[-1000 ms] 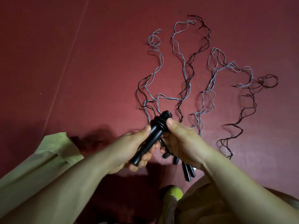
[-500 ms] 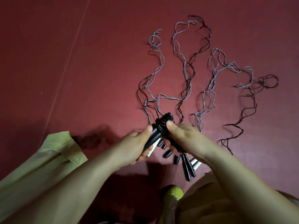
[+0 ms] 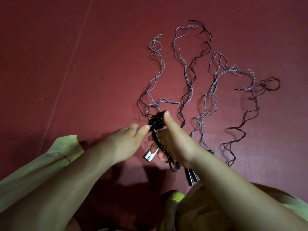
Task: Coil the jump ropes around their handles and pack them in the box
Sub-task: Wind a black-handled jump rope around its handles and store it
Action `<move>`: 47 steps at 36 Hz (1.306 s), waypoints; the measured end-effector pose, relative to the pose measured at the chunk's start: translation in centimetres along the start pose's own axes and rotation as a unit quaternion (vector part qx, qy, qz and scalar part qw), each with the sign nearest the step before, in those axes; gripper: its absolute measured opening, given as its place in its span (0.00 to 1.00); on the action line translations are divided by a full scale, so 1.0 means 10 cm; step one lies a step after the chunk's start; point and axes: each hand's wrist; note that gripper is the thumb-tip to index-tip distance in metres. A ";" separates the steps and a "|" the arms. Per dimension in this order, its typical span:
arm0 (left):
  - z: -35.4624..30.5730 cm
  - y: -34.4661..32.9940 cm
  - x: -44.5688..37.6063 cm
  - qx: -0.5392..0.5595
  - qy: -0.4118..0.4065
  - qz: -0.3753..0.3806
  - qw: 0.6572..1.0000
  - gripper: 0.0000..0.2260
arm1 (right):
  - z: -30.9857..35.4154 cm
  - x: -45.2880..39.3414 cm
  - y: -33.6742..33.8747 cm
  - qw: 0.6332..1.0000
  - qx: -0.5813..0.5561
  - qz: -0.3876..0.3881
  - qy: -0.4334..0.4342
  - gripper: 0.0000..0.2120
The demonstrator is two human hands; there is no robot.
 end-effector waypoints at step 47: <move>-0.35 -0.11 -0.08 0.405 0.075 0.161 0.897 0.23 | 0.07 0.15 0.59 0.972 0.184 -0.090 0.116 0.34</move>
Point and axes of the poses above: each hand's wrist, its own x-axis away from the middle knuckle, its own y-axis out of the back of the hand, z = x × y, and after that the axes turned 4 degrees about -x, right-handed
